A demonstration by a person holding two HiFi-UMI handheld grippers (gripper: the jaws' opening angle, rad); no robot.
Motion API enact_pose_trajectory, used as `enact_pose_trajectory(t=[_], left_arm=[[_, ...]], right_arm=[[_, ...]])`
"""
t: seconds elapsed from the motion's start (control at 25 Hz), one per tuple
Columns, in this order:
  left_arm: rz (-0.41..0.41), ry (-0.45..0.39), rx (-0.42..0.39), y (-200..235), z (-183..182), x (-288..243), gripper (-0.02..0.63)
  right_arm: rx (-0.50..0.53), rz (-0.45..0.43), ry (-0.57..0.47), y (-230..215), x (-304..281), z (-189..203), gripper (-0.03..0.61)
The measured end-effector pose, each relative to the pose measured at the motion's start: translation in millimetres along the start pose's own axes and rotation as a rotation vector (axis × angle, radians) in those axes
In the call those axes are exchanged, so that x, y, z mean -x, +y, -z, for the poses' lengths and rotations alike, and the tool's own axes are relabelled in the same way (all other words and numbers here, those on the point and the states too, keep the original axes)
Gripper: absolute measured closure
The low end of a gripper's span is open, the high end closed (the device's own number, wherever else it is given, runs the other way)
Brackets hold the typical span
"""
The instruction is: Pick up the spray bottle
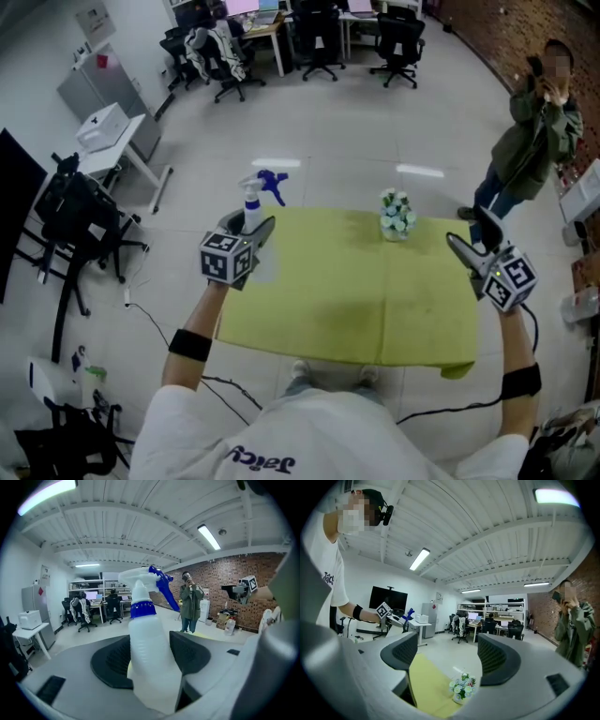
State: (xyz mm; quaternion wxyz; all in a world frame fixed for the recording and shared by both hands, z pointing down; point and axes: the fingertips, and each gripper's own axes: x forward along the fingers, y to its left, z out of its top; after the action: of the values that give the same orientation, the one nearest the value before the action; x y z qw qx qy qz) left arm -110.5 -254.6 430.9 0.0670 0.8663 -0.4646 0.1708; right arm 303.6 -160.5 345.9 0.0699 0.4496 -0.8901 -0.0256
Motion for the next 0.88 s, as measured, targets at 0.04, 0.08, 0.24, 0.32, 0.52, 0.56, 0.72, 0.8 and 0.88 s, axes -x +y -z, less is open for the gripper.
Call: enact_pose_trajectory(t=[0.04,0.08,0.24,0.32,0.52,0.56,0.72,0.8,0.88], left_arm=[[-0.007,-0.009,-0.005,0,-1,6,0.367],[-0.013,-0.018,-0.008,-1,-2,12,0.367],[-0.031,-0.056,-0.008,-5,-2,34,0.367],[-0.033,-0.076,-0.009,-8,0,43,0.367],[-0.065,-0.103,0.010,-7,6,63,0.367],[-0.073,-0.108,0.011,-7,6,66,0.367],[-0.097,-0.139,0.014,-14,6,82,0.367],[-0.109,-0.148,-0.001,-21,7,89,0.367],[-0.113,-0.157,-0.007,-28,10,93,0.367]], right_arm=[[-0.004,0.014,-0.003,-2,8,2,0.164],[-0.009,0.028,-0.007,-3,14,5,0.164],[-0.035,0.077,-0.037,-2,36,11,0.164],[-0.051,0.102,-0.051,0,45,14,0.164],[-0.063,0.172,-0.062,3,58,23,0.164],[-0.068,0.183,-0.067,3,61,25,0.164],[-0.083,0.205,-0.071,8,70,38,0.164],[-0.086,0.209,-0.070,14,71,44,0.164],[-0.100,0.211,-0.080,22,70,48,0.164]])
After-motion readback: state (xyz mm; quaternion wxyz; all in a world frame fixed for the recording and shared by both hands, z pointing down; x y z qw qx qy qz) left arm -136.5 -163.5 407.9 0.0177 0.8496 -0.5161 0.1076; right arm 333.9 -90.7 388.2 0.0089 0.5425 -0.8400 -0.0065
